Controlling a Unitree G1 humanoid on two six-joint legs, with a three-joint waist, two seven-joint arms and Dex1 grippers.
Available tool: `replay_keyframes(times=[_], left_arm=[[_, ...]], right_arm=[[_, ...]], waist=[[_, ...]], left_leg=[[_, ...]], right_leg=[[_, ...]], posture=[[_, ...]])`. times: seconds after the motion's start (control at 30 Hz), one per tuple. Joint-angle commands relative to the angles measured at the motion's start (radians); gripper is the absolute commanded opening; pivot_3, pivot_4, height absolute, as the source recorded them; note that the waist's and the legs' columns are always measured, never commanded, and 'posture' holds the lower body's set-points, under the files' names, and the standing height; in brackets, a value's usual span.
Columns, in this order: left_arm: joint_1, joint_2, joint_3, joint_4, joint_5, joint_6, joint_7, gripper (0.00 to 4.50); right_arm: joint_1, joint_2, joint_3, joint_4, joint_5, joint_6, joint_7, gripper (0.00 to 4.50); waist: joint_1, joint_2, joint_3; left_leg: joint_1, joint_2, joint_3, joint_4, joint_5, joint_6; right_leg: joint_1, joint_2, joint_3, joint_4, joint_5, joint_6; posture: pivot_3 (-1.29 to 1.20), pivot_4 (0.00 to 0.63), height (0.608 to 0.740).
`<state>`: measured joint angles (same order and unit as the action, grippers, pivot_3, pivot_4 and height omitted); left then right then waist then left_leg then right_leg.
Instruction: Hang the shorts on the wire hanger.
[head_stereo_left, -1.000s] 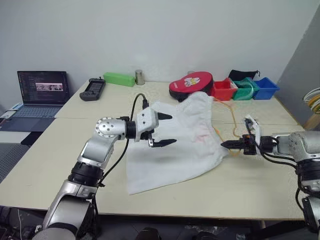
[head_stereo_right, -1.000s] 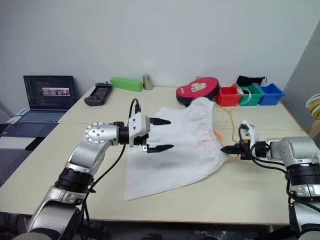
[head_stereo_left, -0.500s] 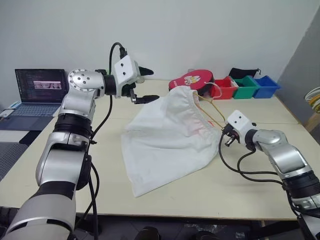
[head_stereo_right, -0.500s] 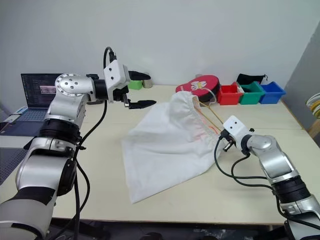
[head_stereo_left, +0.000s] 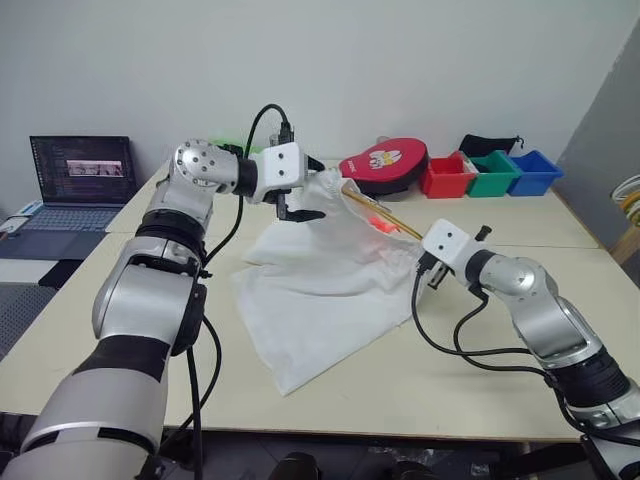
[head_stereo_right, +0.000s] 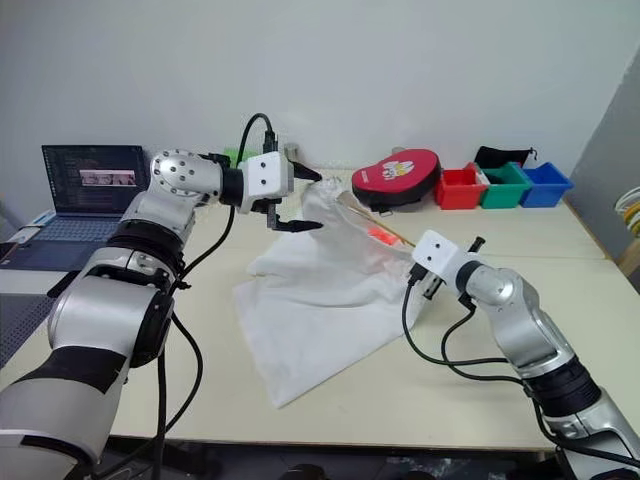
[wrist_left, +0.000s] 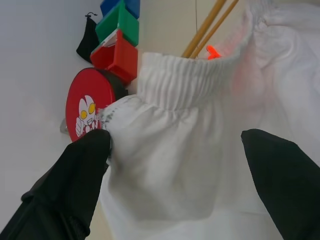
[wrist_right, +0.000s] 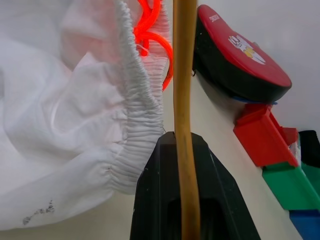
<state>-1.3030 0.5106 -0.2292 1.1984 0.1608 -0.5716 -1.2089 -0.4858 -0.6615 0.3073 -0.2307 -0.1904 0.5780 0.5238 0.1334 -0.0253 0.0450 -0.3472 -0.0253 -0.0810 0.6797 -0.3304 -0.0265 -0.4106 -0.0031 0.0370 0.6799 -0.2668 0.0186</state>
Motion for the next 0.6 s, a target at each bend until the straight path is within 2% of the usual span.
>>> replay_keyframes(times=[0.03, 0.2, 0.37, 0.47, 0.6], left_arm=[[-0.023, -0.012, -0.039, 0.014, 0.066, -0.056, 0.028, 4.48], [-0.03, -0.032, -0.054, 0.032, 0.119, -0.063, 0.142, 4.48], [-0.035, -0.039, -0.083, 0.045, 0.188, -0.061, 0.249, 4.48], [-0.028, -0.043, -0.091, 0.049, 0.202, -0.064, 0.268, 4.08], [-0.02, -0.041, -0.091, 0.053, 0.207, -0.062, 0.258, 3.27]], right_arm=[[-0.017, -0.01, 0.011, -0.089, -0.078, -0.025, -0.007, 0.0], [-0.034, -0.051, 0.053, -0.118, -0.193, -0.097, 0.006, 0.0], [-0.048, -0.042, 0.042, -0.122, -0.253, -0.151, -0.016, 0.0], [-0.053, -0.021, 0.031, -0.119, -0.272, -0.161, -0.02, 0.0], [-0.05, 0.0, 0.019, -0.117, -0.286, -0.163, -0.017, 0.0]], waist=[[-0.002, 0.0, 0.0], [-0.003, 0.0, 0.0], [-0.005, 0.0, 0.0], [-0.006, 0.0, 0.0], [-0.007, 0.0, 0.0]], left_leg=[[0.0, 0.0, 0.0, 0.0, 0.0, 0.0], [0.0, 0.0, 0.0, 0.0, 0.0, 0.0], [0.0, 0.0, 0.0, 0.0, 0.0, 0.0], [0.0, 0.0, 0.001, 0.0, 0.0, 0.0], [0.001, 0.0, 0.001, 0.0, 0.0, 0.0]], right_leg=[[0.0, 0.0, 0.0, 0.0, 0.0, 0.0], [0.0, 0.0, -0.001, 0.0, 0.0, 0.0], [0.0, 0.0, -0.001, 0.0, 0.0, 0.0], [0.0, 0.0, -0.001, 0.0, 0.0, 0.0], [0.0, 0.0, -0.001, 0.001, 0.0, 0.0]], posture=[[0.23, 0.0, 0.74], [0.21, 0.0, 0.74], [0.2, 0.0, 0.74], [0.19, 0.0, 0.74], [0.19, 0.0, 0.74]])
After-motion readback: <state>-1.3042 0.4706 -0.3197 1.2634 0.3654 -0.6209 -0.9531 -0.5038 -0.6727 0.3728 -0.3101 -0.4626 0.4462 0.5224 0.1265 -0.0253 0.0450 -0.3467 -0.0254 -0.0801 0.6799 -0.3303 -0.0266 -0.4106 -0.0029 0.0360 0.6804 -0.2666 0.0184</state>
